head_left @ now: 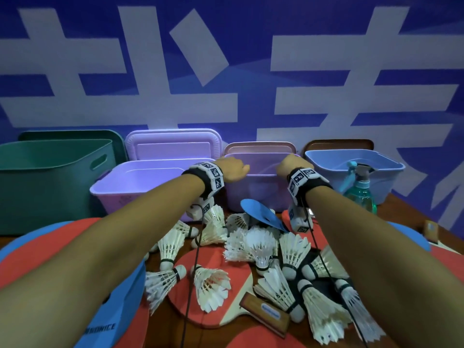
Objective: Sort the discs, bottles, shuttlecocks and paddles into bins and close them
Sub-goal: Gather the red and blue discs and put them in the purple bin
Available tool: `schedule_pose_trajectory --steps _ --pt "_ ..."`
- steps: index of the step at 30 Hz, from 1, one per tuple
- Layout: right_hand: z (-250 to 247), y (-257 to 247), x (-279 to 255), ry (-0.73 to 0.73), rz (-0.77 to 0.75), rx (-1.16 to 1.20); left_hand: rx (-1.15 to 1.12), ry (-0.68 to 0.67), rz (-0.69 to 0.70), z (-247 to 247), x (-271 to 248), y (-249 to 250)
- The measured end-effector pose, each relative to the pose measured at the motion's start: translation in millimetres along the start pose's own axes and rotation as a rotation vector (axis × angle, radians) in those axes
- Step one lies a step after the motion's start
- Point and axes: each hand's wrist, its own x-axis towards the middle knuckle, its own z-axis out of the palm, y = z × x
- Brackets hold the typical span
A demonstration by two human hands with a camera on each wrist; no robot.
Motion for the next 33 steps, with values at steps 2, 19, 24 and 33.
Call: schedule_pose_trajectory --steps 2,19,24,33 --pt "0 -2 0 -0.053 -0.015 -0.012 0.124 -0.032 -0.035 0 1 3" --pt "-31 -7 -50 0.244 -0.343 0.224 0.142 0.281 0.146 -42 -44 17" --pt "-52 -24 -114 -0.175 -0.576 -0.001 0.098 0.298 0.099 -68 -104 22" --pt "-24 -36 -189 -0.238 -0.482 -0.412 0.093 0.173 -0.043 -53 -208 1"
